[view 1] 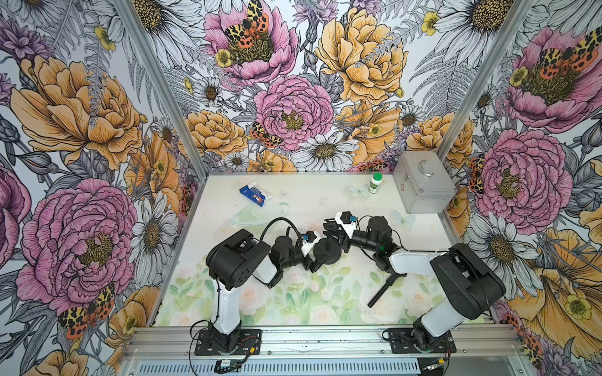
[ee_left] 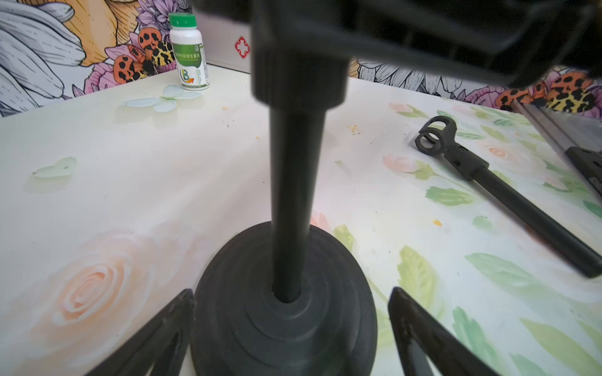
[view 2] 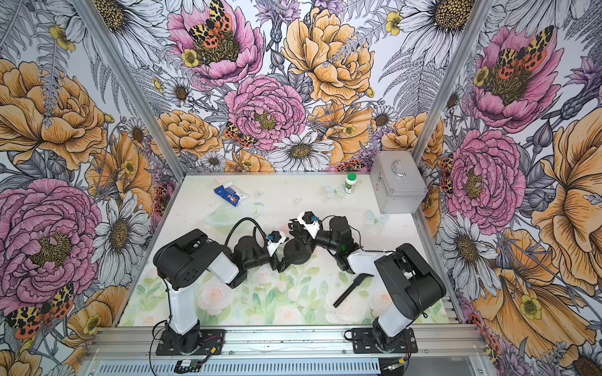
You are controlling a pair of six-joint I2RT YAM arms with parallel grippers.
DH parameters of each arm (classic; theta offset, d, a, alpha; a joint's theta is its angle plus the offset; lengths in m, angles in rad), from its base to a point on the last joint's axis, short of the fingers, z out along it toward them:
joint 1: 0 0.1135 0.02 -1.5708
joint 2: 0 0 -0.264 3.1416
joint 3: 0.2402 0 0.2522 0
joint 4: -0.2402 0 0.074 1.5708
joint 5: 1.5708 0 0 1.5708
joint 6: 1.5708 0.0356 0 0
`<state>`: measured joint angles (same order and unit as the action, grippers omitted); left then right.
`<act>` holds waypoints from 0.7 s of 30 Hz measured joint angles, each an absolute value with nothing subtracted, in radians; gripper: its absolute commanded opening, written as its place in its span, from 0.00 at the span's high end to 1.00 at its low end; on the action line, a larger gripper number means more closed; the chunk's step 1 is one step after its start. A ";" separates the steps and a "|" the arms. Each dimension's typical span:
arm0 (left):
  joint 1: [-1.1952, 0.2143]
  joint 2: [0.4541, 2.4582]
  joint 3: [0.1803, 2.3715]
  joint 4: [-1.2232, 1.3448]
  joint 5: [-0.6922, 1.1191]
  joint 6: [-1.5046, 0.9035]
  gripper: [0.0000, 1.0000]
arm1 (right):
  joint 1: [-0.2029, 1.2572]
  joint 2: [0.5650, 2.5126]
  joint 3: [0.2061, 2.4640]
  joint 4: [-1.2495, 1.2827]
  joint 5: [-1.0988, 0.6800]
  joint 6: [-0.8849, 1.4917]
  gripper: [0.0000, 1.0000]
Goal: Assemble a microphone stand
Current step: Screw the microphone stand pole into the microphone stand base.
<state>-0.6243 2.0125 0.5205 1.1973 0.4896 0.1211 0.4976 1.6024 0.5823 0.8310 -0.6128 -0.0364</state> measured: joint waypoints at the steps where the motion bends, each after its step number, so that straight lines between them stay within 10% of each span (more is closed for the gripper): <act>1: -0.630 2.045 0.533 1.229 0.485 0.115 0.24 | 0.503 1.602 0.572 0.851 -0.597 -0.033 0.94; 11: -0.659 2.153 0.656 1.377 0.505 0.105 0.78 | 0.521 1.599 0.537 0.912 -0.522 -0.011 1.00; 21: -0.684 2.177 0.656 1.404 0.452 0.111 0.71 | 0.674 1.517 0.427 0.973 -0.072 0.016 1.00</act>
<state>-0.6842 2.1773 0.6563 1.4036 0.4519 0.1112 0.6739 1.5169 0.4271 0.9726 -0.0719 0.0158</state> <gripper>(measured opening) 0.290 0.240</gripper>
